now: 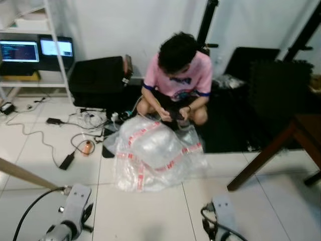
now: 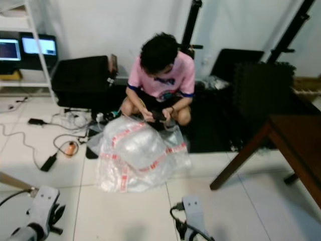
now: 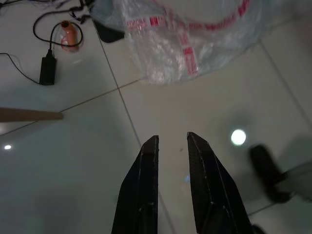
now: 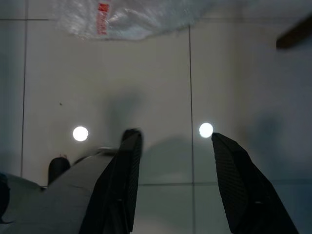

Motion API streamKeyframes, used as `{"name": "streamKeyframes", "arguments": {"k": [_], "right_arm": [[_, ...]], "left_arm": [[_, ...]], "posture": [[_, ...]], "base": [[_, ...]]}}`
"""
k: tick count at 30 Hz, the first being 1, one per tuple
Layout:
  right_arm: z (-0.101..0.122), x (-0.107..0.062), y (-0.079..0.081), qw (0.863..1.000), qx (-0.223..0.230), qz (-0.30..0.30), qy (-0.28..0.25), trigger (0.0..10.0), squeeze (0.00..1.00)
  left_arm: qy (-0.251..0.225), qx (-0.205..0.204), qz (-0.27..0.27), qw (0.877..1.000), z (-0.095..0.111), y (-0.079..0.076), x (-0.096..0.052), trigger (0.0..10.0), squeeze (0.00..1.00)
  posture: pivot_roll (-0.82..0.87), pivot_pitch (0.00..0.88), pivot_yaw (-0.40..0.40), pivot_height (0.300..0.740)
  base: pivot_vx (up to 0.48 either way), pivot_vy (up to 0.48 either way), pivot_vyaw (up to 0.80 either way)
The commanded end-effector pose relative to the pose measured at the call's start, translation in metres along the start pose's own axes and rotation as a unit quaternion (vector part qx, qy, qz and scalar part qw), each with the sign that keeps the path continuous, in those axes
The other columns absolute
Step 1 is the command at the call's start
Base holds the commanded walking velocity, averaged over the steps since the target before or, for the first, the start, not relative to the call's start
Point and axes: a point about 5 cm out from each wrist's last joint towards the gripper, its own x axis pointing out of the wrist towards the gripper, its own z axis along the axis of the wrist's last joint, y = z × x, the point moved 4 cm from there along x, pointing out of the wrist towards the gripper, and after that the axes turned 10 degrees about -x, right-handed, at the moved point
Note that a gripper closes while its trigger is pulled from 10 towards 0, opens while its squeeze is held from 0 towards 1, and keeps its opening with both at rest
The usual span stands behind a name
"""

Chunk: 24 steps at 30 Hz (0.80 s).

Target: Setting the table

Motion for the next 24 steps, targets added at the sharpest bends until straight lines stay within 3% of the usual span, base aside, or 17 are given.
{"name": "streamKeyframes", "arguments": {"k": [1, 24], "right_arm": [[-0.005, -0.002, -0.004, 1.0, 0.002, -0.007, 0.007, 10.0, 0.0], [0.001, -0.002, -0.016, 1.0, -0.001, -0.017, -0.007, 10.0, 0.0]], "left_arm": [[-0.008, -0.001, -0.003, 1.0, 0.003, -0.004, 0.002, 10.0, 0.0], [-0.019, -0.005, 0.001, 1.0, 0.005, -0.002, 0.004, 10.0, 0.0]], "posture": [[0.01, 0.033, 0.022, 0.74], [0.0, 0.045, 0.024, 0.74]], "base": [[0.0, 0.0, -0.78], [0.0, 0.0, -0.78]]}}
